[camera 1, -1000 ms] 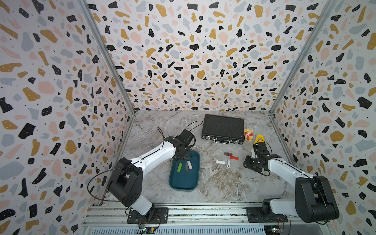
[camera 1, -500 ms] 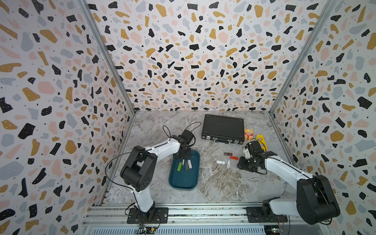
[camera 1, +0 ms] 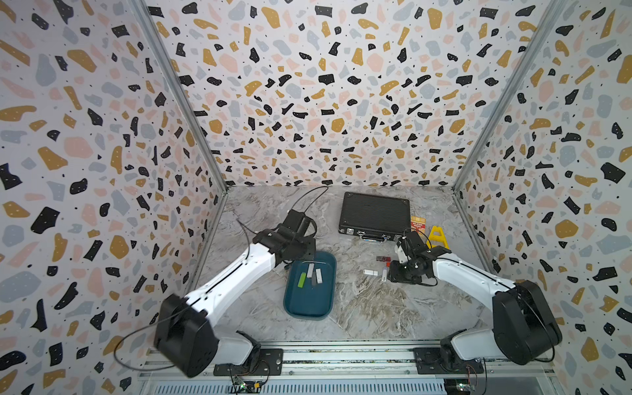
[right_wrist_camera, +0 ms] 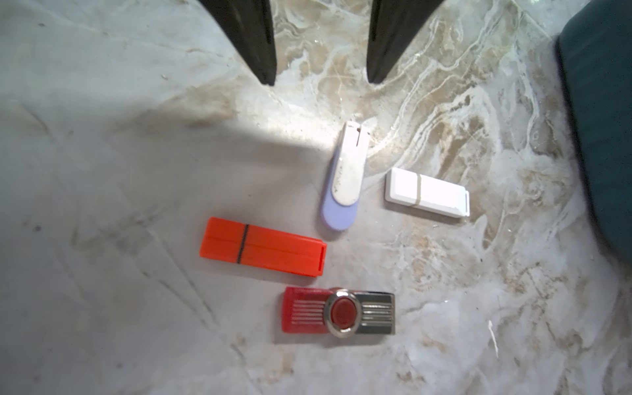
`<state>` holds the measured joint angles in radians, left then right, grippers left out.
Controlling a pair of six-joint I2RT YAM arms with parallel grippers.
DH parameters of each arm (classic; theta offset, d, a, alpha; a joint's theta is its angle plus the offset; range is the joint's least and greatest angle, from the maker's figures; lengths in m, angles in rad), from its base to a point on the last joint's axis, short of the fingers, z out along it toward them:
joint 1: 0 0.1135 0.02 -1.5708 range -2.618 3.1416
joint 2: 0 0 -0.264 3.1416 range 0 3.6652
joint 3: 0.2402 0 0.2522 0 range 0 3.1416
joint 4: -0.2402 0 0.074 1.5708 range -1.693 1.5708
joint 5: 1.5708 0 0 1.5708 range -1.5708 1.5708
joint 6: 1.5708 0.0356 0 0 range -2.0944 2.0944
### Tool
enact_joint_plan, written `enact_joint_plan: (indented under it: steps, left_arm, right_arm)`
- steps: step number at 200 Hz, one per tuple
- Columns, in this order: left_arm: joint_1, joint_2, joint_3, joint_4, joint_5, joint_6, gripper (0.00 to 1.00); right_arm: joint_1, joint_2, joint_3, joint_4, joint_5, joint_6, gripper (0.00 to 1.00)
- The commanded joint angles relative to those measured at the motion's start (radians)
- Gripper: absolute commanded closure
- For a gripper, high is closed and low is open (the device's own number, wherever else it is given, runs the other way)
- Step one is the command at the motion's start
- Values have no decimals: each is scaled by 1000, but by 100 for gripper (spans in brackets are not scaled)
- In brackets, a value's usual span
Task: Put the usb flash drive into the storage box
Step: Pick up the USB flash from the center of the board.
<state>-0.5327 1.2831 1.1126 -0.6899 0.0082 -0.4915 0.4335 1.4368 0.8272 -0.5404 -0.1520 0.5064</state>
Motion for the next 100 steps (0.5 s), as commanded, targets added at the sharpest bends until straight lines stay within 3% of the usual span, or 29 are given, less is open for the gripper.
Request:
enact_joint_plan:
  steps: [1, 46, 100]
  left_arm:
    - [3, -110, -69, -108, 24, 5, 45]
    - [3, -299, -157, -166, 31, 22, 43]
    - [4, -377, -170, -217, -9, 48, 43]
  right_arm:
    - [16, 51, 45, -39, 44, 21, 51]
    - [39, 160, 120, -49, 97, 31, 51]
    - [62, 212, 165, -57, 119, 41, 52]
